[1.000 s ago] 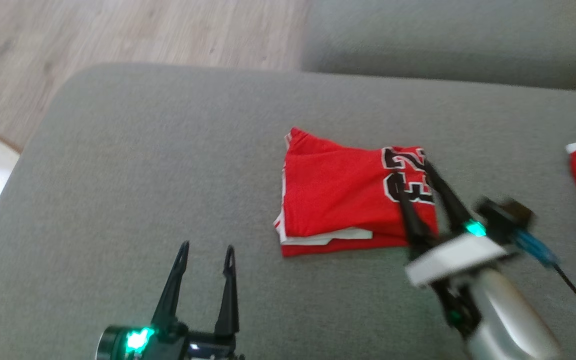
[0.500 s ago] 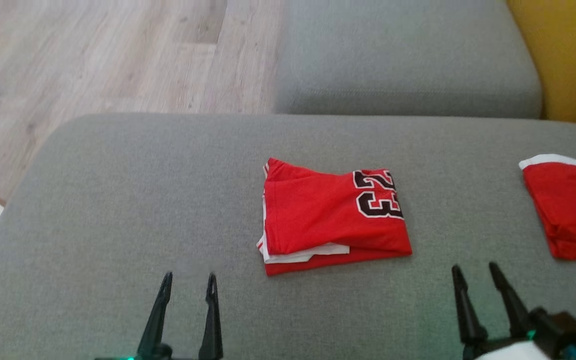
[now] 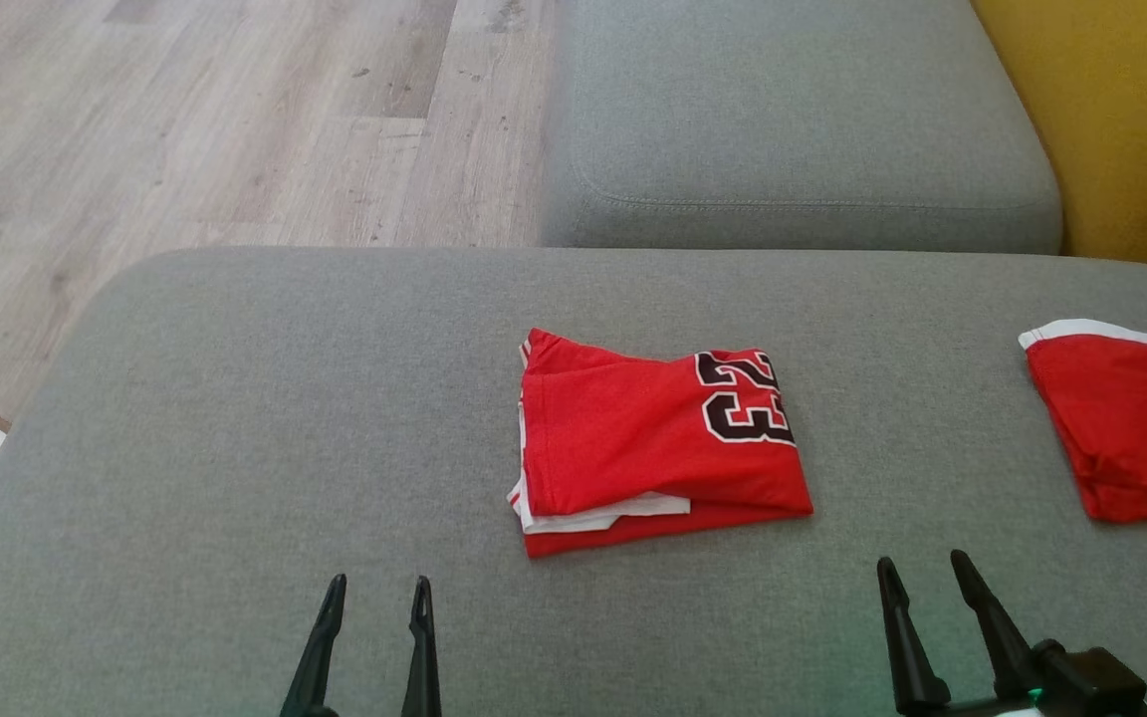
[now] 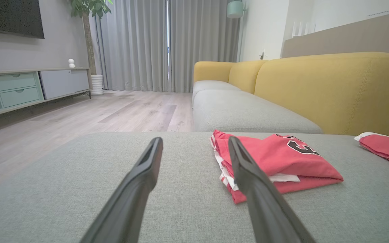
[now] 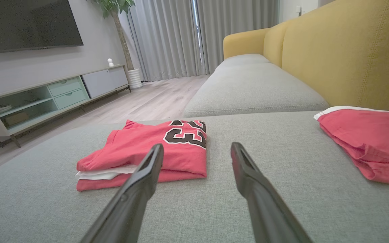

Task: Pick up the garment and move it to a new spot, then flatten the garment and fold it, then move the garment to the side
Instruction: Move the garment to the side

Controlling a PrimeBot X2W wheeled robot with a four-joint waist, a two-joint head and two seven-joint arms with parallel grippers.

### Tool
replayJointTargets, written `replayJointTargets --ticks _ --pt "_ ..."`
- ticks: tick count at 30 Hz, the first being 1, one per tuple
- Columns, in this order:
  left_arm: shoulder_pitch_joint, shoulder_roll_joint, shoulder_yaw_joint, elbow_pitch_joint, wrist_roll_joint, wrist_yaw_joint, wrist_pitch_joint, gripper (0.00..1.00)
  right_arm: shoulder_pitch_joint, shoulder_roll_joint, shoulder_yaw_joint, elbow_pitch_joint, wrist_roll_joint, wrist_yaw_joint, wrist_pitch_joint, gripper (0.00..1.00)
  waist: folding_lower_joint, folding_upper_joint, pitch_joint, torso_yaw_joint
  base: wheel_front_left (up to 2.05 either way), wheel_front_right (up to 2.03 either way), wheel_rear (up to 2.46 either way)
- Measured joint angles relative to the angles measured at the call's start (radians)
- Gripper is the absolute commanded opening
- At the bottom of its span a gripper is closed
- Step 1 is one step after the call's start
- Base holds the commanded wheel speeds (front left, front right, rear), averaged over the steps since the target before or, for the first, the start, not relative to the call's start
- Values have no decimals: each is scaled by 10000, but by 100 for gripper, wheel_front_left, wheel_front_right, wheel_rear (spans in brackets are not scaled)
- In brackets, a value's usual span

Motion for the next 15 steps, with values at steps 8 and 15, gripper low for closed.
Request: replayJointTargets --ticks 8,15 --pt "-1 0 -2 4 -40 0 0 100 28 54 -21 -8 -25 0 0 100 0 0 10 34 0 0 0" --pt "-1 0 -4 2 -38 4 0 100 149 96 -36 -13 -27 0 0 100 0 0 -6 46 0 0 0"
